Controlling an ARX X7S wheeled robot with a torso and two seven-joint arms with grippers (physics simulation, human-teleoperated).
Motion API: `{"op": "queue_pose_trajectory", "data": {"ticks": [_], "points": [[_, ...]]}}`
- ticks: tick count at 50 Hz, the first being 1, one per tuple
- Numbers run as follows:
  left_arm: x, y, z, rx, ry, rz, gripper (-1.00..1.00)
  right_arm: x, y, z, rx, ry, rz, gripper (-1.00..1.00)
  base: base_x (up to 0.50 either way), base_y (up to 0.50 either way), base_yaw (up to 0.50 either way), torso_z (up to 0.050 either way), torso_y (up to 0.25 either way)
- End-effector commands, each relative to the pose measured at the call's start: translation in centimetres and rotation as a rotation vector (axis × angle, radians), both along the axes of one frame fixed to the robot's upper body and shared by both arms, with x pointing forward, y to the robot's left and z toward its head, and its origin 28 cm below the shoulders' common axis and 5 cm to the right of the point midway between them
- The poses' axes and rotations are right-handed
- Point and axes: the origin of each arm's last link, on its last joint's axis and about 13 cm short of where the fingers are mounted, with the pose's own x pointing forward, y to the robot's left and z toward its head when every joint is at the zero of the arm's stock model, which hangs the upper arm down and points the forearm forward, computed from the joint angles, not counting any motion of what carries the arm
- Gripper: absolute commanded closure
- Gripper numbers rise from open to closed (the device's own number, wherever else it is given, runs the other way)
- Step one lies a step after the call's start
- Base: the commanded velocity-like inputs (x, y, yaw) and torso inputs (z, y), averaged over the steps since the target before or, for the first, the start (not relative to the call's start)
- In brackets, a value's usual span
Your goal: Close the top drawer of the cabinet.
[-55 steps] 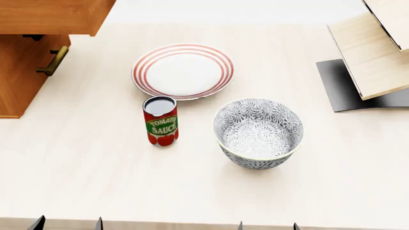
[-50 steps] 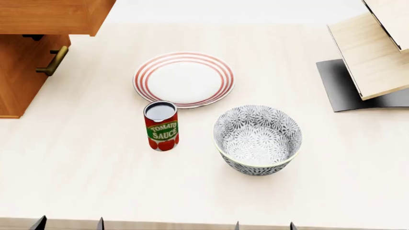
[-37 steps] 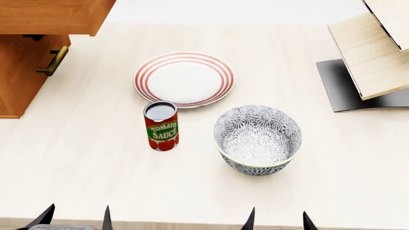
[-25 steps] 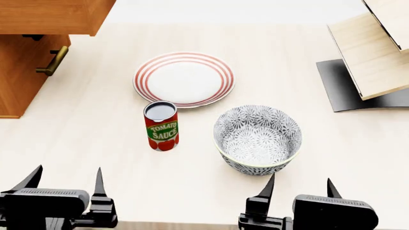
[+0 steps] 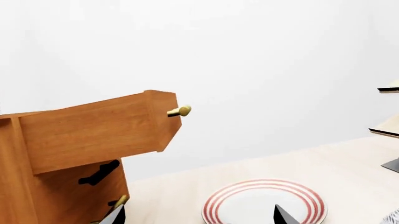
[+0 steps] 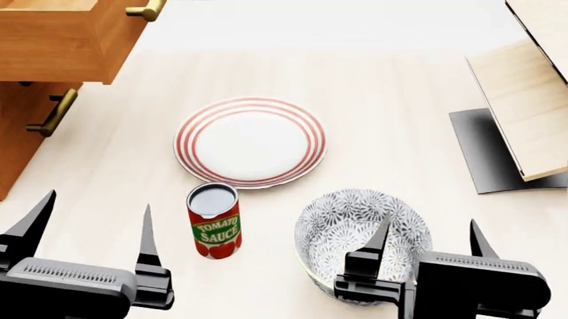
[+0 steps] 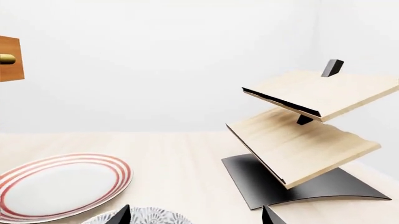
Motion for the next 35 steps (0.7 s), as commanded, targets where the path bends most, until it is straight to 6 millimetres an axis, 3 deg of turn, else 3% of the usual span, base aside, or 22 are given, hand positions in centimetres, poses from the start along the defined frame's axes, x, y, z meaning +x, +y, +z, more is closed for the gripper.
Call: {"op": "queue_pose_trajectory", "data": {"ticks": [1, 30, 35], "points": [[-0.51, -0.57, 0.08, 0.048, -0.018, -0.061, -1.00, -0.21, 0.38, 0.34, -0.022, -0.018, 0.008, -1.00, 0.50, 0.00, 0.00, 0.000, 0.000], [-0.56, -0.50, 0.55, 0.045, -0.046, -0.129, -1.00, -0.03, 0.68, 0.25, -0.049, -0.026, 0.038, -1.00, 0.50, 0.00, 0.00, 0.000, 0.001], [-0.27, -0.60, 0.60, 0.053, -0.041, -0.143, -1.00, -0.07, 0.76, 0.23, -0.055, -0.042, 0.048, -1.00, 0.00, 0.00, 0.00, 0.000, 0.000]]}}
